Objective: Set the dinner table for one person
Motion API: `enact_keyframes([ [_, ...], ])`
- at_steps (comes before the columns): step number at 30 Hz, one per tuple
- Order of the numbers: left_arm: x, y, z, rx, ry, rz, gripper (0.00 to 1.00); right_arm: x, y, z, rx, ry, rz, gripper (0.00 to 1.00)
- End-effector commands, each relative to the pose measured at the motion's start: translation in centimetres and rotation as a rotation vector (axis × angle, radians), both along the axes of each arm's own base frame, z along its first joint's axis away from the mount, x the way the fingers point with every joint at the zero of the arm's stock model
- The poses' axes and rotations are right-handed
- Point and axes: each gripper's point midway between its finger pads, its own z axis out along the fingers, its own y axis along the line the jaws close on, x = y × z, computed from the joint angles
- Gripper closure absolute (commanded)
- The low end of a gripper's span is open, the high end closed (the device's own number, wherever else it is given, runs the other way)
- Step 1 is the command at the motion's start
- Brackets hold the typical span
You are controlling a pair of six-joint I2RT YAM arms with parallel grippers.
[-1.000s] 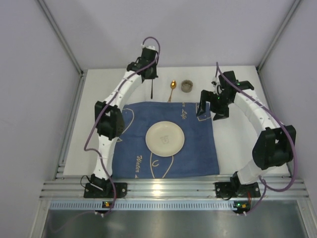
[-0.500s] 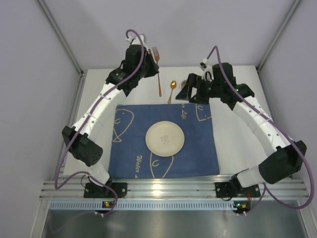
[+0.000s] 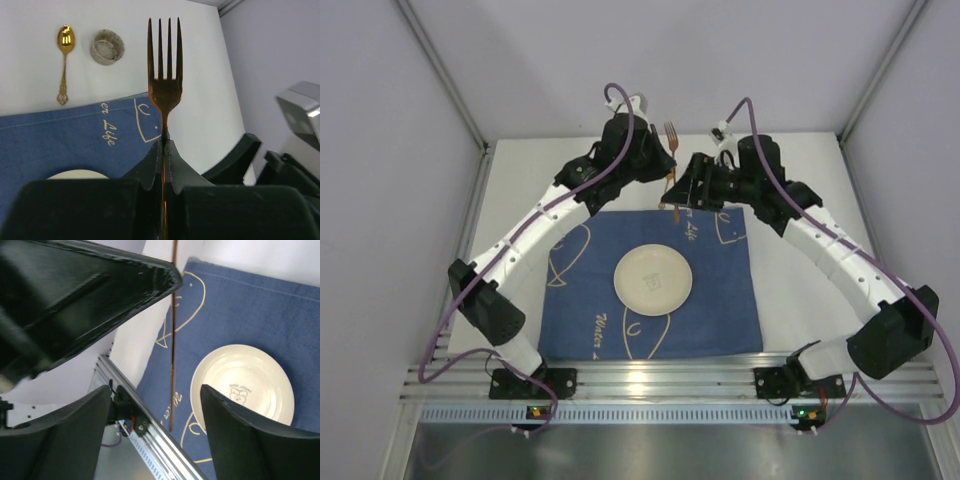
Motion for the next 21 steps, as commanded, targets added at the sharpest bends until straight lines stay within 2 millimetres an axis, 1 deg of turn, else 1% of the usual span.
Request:
enact_keyframes([
  [1, -1.9, -0.7, 4.8, -0.121, -0.075, -0.014, 1.00, -0.8, 0.9, 1.3, 0.023, -0.081, 0.024, 0.37],
  [3, -2.3, -0.8, 4.5, -0.118, -0.069, -0.012, 1.00, -0.9, 0.7, 0.8, 0.010, -0.081, 0.021, 0.51],
  [4, -2.5, -0.8, 4.7, -0.124, -0.069, -0.008, 1.00, -1.0, 0.7, 0.8, 0.007, -0.085, 0.023, 0.62],
  [5, -2.8, -0.6, 5.3, -0.138, -0.080, -0.004, 1.00, -1.0, 0.6, 0.5, 0.001, -0.083, 0.019, 0.69],
  [6, -2.9, -0.4, 4.8, -0.135, -0.072, 0.000, 1.00, -1.1, 0.4, 0.5, -0.005, -0.085, 0.009, 0.77],
  [7, -3.1, -0.1, 5.0, -0.138, -0.077, 0.005, 1.00, -1.2, 0.0, 0.8, -0.005, -0.098, 0.002, 0.95],
  [8, -3.2, 0.2, 4.4, -0.125, -0.070, 0.011, 1.00, -1.4, -0.2, 0.6, -0.017, -0.092, -0.007, 1.00],
  [9, -3.2, 0.3, 4.1, -0.119, -0.069, 0.015, 1.00, -1.3, -0.6, 0.5, -0.026, -0.099, -0.028, 1.00],
  [10, -3.5, 0.6, 4.3, -0.118, -0.073, 0.015, 1.00, -1.5, -0.9, 1.0, -0.022, -0.116, -0.033, 1.00],
  [11, -3.7, 0.7, 4.0, -0.112, -0.070, 0.015, 1.00, -1.7, -1.1, 0.7, -0.031, -0.112, -0.037, 1.00],
  [12, -3.8, 0.9, 3.0, -0.089, -0.058, 0.017, 0.99, -1.7, -1.4, 0.2, -0.048, -0.106, -0.045, 1.00],
  [13, -4.0, 1.3, 2.9, -0.084, -0.060, 0.019, 0.86, -1.9, -1.6, -0.5, -0.066, -0.099, -0.044, 1.00],
  [14, -4.3, 1.5, 1.8, -0.061, -0.044, 0.019, 0.74, -1.9, -1.9, -1.1, -0.084, -0.091, -0.046, 1.00],
  [15, -4.3, 2.2, 1.1, -0.029, -0.037, 0.034, 0.61, -1.8, -2.3, -2.2, -0.117, -0.078, -0.054, 1.00],
  [16, -4.7, 2.9, 1.1, -0.020, -0.040, 0.044, 0.46, -1.8, -2.6, -3.7, -0.141, -0.053, -0.055, 1.00],
  [17, -5.1, 3.6, 0.0, 0.011, -0.025, 0.055, 0.25, -1.8, -2.9, -4.6, -0.160, -0.039, -0.056, 1.00],
  [18, -5.5, 4.4, -0.7, 0.040, -0.012, 0.067, 0.18, -1.8, -3.3, -5.6, -0.186, -0.027, -0.063, 1.00],
  [19, -5.9, 5.8, -0.1, 0.049, -0.033, 0.105, 0.15, -1.7, -4.0, -7.5, -0.212, 0.011, -0.074, 1.00],
  [20, -6.3, 6.6, -1.3, 0.080, -0.017, 0.121, 0.08, -1.7, -4.4, -8.5, -0.225, 0.032, -0.080, 1.00],
  [21, -6.6, 7.5, -1.5, 0.097, -0.021, 0.138, 0.06, -1.6, -4.8, -9.4, -0.236, 0.053, -0.090, 1.00],
])
